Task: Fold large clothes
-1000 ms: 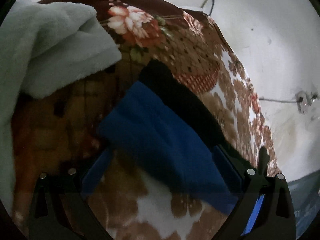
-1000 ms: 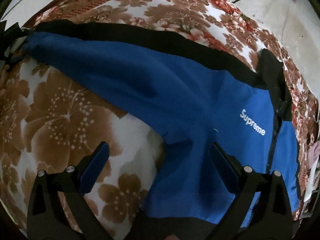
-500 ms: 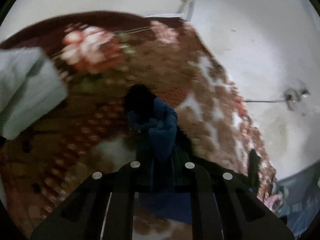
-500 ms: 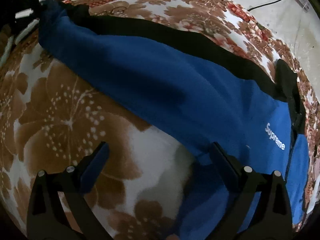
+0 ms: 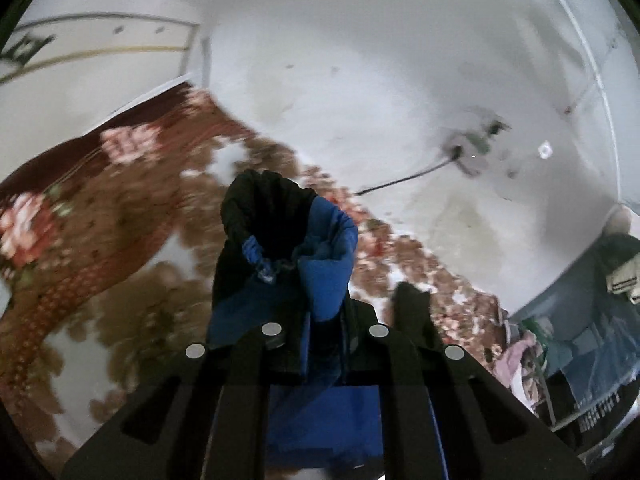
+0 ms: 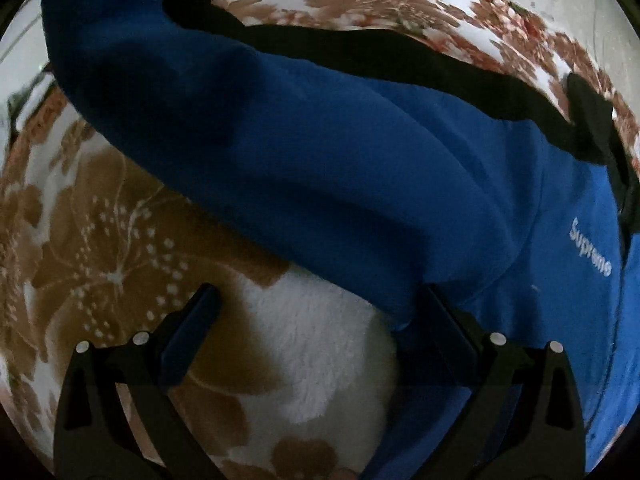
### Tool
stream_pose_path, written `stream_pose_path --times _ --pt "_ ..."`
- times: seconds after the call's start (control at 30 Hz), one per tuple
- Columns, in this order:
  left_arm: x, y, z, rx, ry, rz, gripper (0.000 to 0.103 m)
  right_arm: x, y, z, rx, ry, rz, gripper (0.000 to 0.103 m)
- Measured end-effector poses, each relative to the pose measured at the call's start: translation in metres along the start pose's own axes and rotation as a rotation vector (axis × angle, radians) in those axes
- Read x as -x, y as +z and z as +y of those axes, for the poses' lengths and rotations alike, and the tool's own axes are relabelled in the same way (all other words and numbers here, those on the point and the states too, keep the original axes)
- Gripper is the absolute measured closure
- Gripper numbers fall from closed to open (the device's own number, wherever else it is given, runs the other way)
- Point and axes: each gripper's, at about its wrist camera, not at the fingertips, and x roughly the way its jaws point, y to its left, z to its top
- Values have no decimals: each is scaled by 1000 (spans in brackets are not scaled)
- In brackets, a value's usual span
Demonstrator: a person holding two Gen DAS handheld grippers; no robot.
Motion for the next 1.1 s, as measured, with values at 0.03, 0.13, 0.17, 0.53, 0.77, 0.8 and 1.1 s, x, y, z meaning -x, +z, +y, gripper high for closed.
stream_pose_path --times 0.03,0.13,0.17,0.53,0.77,0.8,1.1 --pt "-3 3 -15 -17 -5 0 93 0 -2 0 14 4 -7 4" --pt "-16 10 -61 -72 -20 13 94 1 -6 1 36 13 -24 4" --pt "-20 11 -74 -86 -31 11 94 1 -8 0 32 20 -28 4" --pt "-113 -49 -279 -141 -274 77 94 12 -22 -4 73 53 -26 4" --pt "-196 -152 -393 -275 -309 248 94 12 -36 -4 180 43 -53 4" --pt "-209 -168 -405 -292 -309 275 94 12 -38 -7 178 47 -56 4" --pt "-304 -309 -435 -395 -228 542 94 13 -55 -23 244 102 -123 4"
